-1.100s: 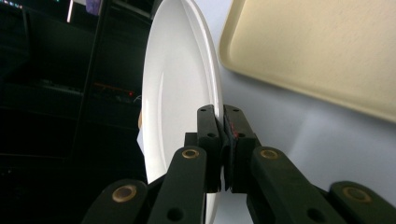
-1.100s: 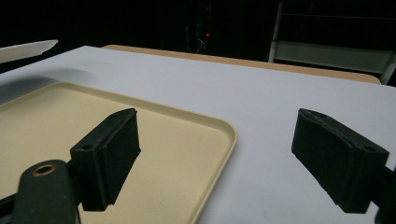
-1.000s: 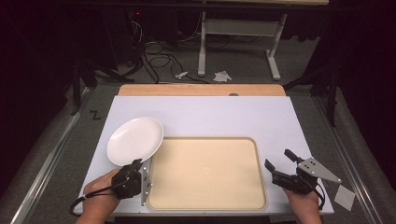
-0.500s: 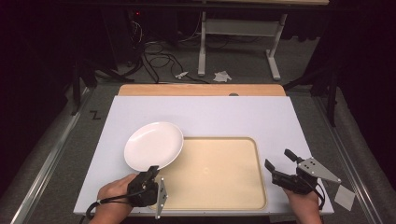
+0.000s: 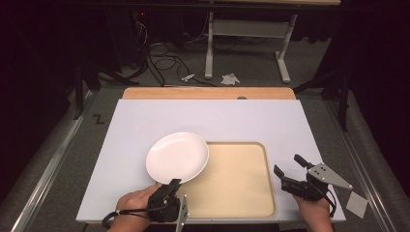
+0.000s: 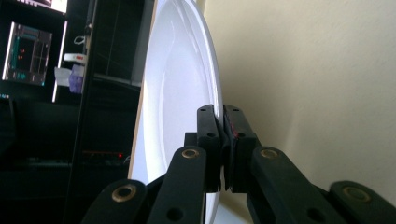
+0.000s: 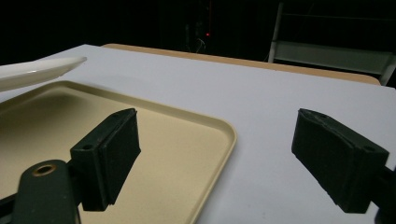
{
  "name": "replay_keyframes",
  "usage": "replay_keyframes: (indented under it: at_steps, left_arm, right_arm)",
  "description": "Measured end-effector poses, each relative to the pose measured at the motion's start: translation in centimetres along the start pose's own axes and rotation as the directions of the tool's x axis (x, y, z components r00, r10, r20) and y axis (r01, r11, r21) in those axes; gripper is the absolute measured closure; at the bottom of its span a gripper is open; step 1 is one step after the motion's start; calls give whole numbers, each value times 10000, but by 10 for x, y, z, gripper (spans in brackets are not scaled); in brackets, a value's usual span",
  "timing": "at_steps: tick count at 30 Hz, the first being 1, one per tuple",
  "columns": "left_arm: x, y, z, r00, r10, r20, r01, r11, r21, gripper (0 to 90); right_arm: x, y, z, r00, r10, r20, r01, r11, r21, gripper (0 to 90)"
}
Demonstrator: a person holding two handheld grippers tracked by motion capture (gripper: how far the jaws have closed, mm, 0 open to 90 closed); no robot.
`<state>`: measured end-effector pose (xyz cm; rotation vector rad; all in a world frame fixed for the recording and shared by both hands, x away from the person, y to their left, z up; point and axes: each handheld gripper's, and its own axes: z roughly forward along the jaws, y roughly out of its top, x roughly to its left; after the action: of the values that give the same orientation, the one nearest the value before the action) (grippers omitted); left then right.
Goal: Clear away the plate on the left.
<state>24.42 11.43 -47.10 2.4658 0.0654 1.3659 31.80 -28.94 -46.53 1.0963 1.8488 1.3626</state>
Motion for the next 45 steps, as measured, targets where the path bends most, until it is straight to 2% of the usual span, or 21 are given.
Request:
replay_keyframes:
  at_steps: [5, 11, 14, 15, 22, 35, 45]
  left_arm:
    - [-5, 9, 1, 9999, 120, 93, -118, 9997, -236, 870]
    - [-14, 24, 5, 9975, 627, 312, -614, 9973, -397, 870]
    - [-16, 28, 6, 9970, 691, 338, -671, 9960, -583, 870]
    - [-18, 32, 7, 9952, 898, 380, -874, 9944, -593, 870]
    - [-23, 41, 13, 9916, 1198, 496, -1156, 9901, -797, 869]
    - [-24, 51, 21, 9891, 1374, 535, -1304, 9844, -1185, 869]
    - [-29, 55, 28, 9857, 1555, 655, -1465, 9812, -1256, 870]
  right_arm:
    - [0, 0, 0, 10000, -32, -3, 32, 10000, -19, 162]
    - [0, 0, 0, 10000, -2, -4, 2, 10000, 5, 162]
    - [0, 0, 0, 10000, -2, 6, 2, 10000, 1, 162]
    - [0, 0, 0, 10000, -8, 3, 8, 10000, 4, 162]
    - [0, -1, 0, 10000, -18, -26, 18, 10000, -9, 162]
    - [0, -2, 1, 10000, 20, -22, -20, 10000, 65, 162]
    - [0, -3, 1, 10000, 34, -20, -34, 10000, 83, 162]
